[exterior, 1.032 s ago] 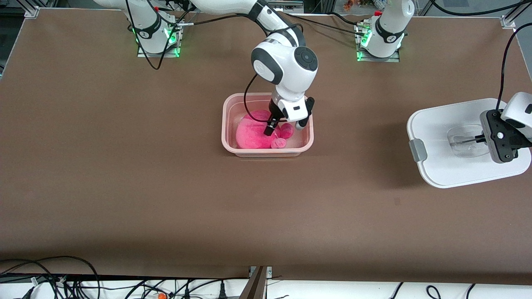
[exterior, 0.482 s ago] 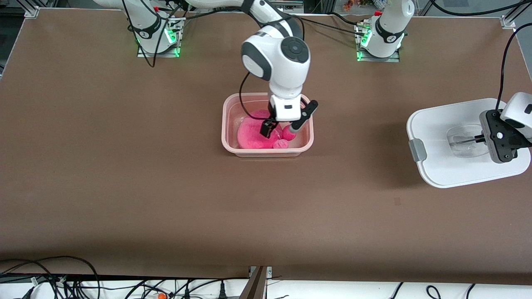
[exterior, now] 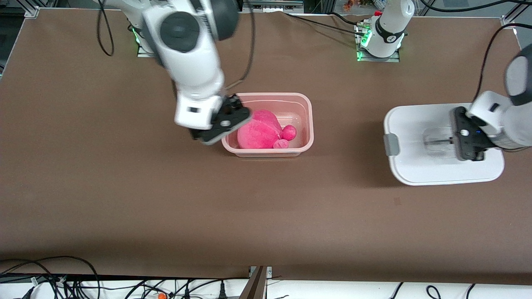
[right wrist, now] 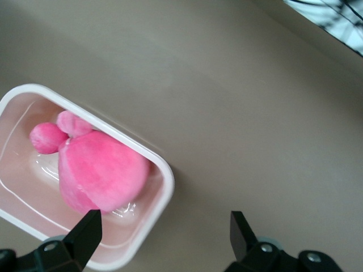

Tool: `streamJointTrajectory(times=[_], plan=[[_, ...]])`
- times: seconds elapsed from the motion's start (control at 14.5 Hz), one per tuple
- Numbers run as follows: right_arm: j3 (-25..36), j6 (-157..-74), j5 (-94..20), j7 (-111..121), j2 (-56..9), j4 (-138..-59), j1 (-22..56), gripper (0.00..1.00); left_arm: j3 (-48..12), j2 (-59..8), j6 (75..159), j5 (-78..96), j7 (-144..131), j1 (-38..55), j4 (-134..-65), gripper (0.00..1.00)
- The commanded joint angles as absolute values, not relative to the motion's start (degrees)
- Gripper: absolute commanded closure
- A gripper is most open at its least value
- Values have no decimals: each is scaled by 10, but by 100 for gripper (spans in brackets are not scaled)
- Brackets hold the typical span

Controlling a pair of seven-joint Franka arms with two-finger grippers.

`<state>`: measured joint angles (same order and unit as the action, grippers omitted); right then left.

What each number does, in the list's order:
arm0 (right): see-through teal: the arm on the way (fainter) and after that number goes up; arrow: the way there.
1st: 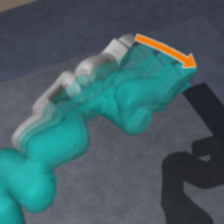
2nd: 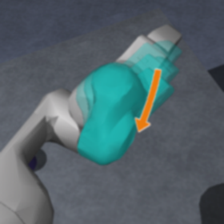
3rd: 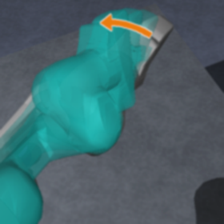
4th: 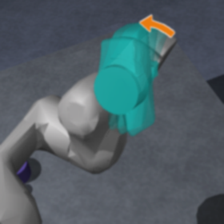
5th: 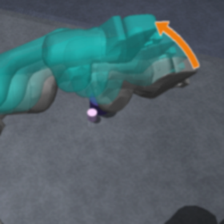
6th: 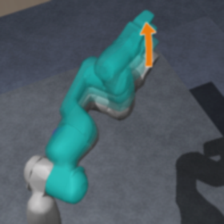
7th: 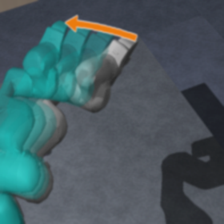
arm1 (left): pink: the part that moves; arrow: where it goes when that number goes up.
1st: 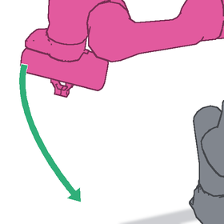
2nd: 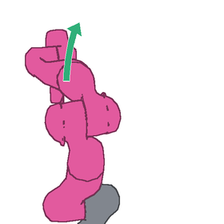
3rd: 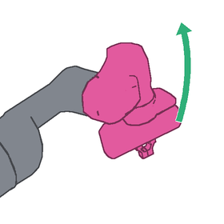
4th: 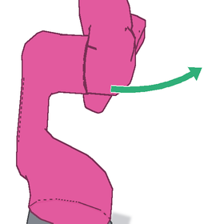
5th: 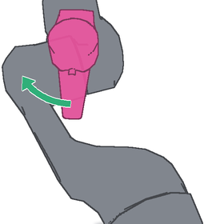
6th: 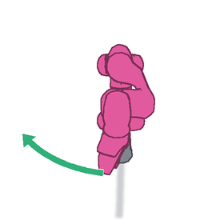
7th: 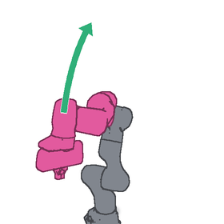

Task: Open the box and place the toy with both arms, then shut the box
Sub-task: 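Raise the right gripper from the box while the left gripper brings the lid back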

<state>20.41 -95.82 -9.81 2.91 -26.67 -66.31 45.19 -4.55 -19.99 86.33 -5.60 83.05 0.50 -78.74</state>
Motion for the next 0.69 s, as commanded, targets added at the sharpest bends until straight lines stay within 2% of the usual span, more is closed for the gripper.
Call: streamJointTrajectory(times=[0.0, 0.21, 0.34, 0.48, 0.62], plan=[[249, -962, -127, 20, -175, -776, 456, 0, -40, -212, 858, -47, 810, 80, -774, 100], [293, -943, -126, 19, -115, -835, 456, 0, -41, -228, 864, -9, 736, 152, -772, 100], [313, -930, -121, 19, -86, -864, 454, 0, -41, -232, 900, 16, 674, 191, -773, 100], [302, -921, -115, -10, -54, -893, 412, 0, -40, -245, 922, 16, 621, 245, -773, 100], [267, -910, -85, -13, -26, -911, 354, 0, -40, -265, 936, 11, 583, 305, -772, 100]])
